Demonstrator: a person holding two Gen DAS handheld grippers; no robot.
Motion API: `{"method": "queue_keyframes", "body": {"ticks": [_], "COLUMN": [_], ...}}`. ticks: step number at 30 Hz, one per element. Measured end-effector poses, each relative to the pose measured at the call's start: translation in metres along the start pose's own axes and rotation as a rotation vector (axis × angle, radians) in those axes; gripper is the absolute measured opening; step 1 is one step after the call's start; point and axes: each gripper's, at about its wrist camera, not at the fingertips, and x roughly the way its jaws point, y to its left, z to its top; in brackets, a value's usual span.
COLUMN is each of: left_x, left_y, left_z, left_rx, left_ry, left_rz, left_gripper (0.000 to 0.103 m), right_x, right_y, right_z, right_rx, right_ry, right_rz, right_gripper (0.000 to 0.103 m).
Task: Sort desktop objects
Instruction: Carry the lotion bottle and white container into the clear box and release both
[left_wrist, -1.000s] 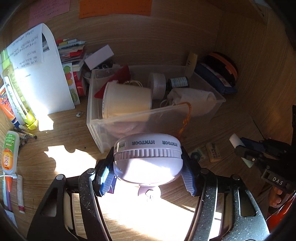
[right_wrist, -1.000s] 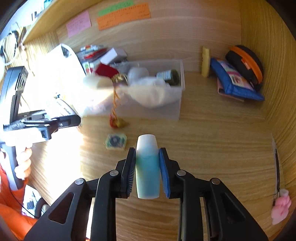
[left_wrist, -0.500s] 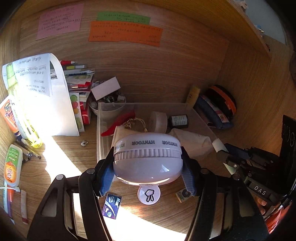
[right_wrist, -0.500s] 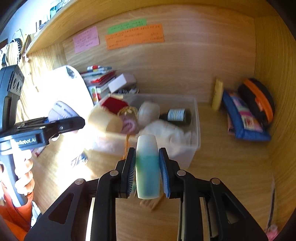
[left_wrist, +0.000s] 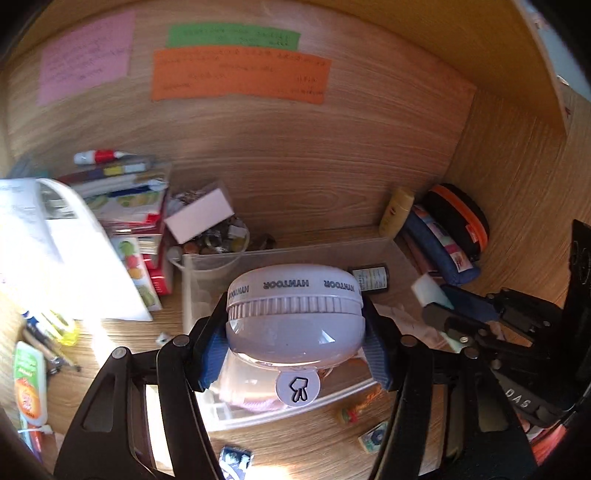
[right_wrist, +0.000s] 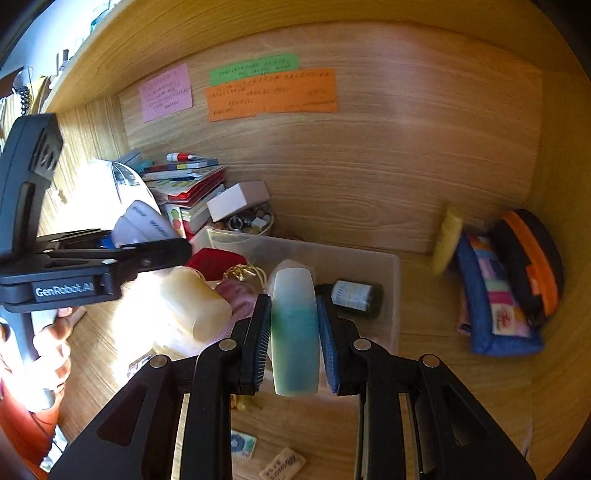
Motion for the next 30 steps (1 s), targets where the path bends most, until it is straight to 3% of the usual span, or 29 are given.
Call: {"method": "queue_keyframes", "body": {"ticks": [3,11,13,30], "left_x": [0.016,0.055,0.064,0.069], "left_y": [0.001,-0.005,-0.004,-0.023], "left_z": [0.003,0.003,0.0,-0.009], "left_rx": [-0.019,0.004,0.001,0.109], "left_ry": [0.03,0.092,0.114,0.103], "left_rz": [-0.019,0.038,0.024,0.026], "left_gripper": [0.063,0.063,0.063,0.065], "right_x": [0.011,0.047,0.052,0.074], "right_y": [-0.004,-0.025,-0.032,-0.039], "right_z": [0.006,0.002,0.0,-0.007], "right_rx": [-0.008,0.007,0.021,0.016], "right_ry": [0.014,0.061,0.076,0.147], "right_rz": [-0.002,-0.053,-0.048,-0.059], "right_gripper": [0.023,0.023,0.023,0.023]}}
